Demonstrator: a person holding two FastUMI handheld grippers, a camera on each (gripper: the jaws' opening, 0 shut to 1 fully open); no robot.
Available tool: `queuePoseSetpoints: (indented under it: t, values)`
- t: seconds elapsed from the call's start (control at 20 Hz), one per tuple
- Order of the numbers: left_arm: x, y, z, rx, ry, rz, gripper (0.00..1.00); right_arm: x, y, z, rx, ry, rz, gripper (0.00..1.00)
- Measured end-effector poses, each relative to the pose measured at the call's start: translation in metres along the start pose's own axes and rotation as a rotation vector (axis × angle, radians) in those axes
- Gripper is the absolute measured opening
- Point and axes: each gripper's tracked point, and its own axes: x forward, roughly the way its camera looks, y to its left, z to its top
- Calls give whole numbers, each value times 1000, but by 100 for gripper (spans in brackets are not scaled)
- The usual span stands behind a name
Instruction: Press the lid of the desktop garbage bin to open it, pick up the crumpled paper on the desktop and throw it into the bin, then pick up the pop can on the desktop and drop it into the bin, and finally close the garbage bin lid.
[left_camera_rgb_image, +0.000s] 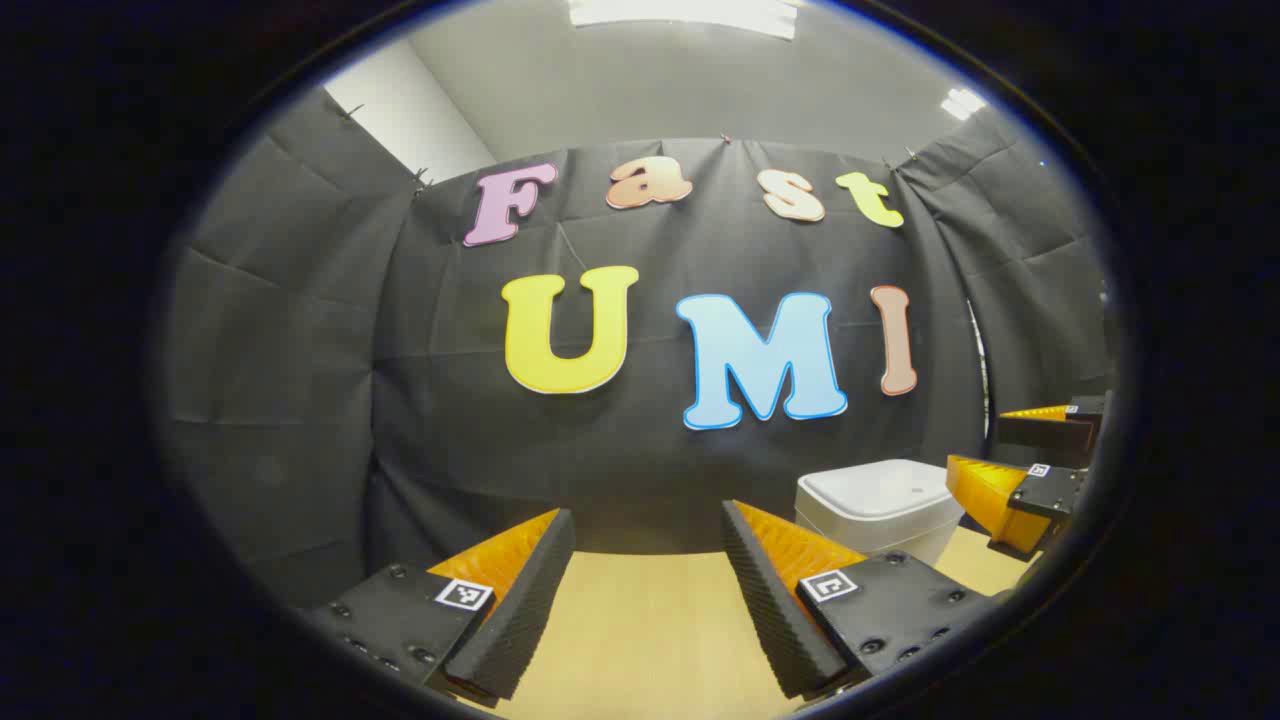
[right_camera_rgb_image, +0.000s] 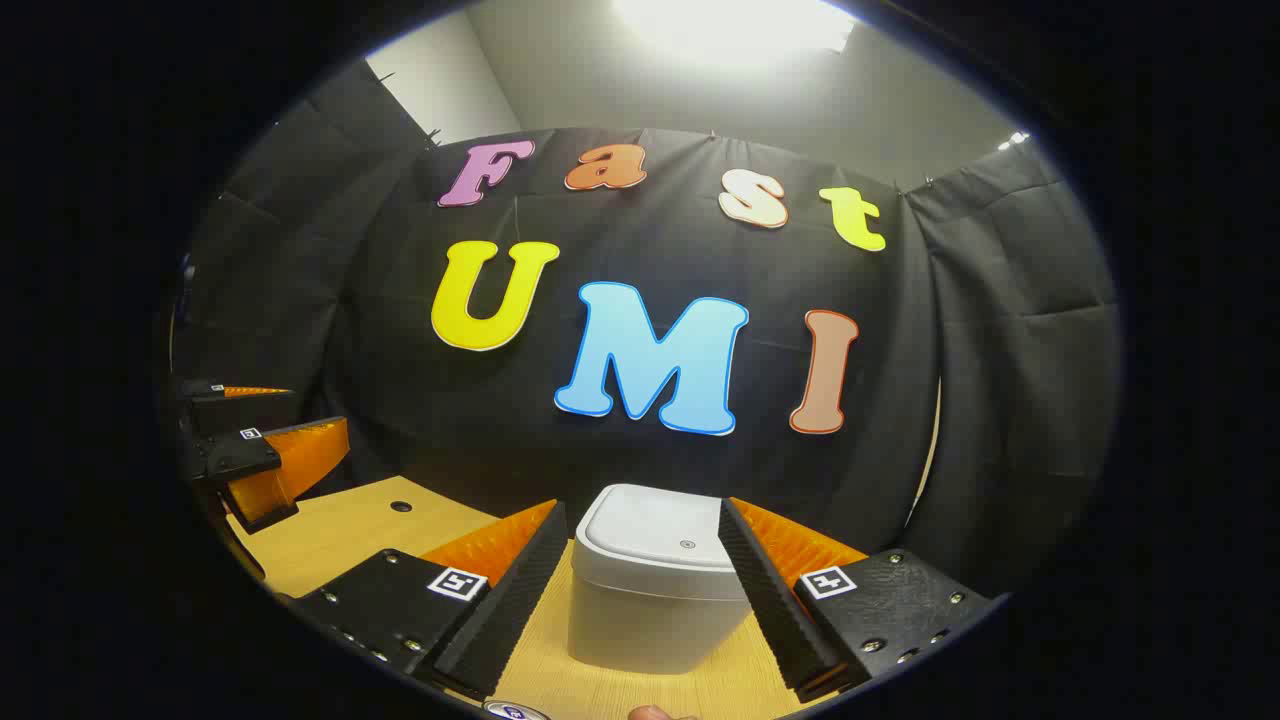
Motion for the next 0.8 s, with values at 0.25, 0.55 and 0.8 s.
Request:
queuePoseSetpoints:
  t: [0.25,0.55,0.8]
  values:
    - [-2,-3,-6,-6,31,-24,96,-2,2,-3,-3,8,-13,98]
    - [-1,-3,-8,9,41,-49,96,-4,1,-4,9,13,-31,98]
    - [-4,-1,-11,10,60,-57,96,-7,-1,-8,40,37,-44,98]
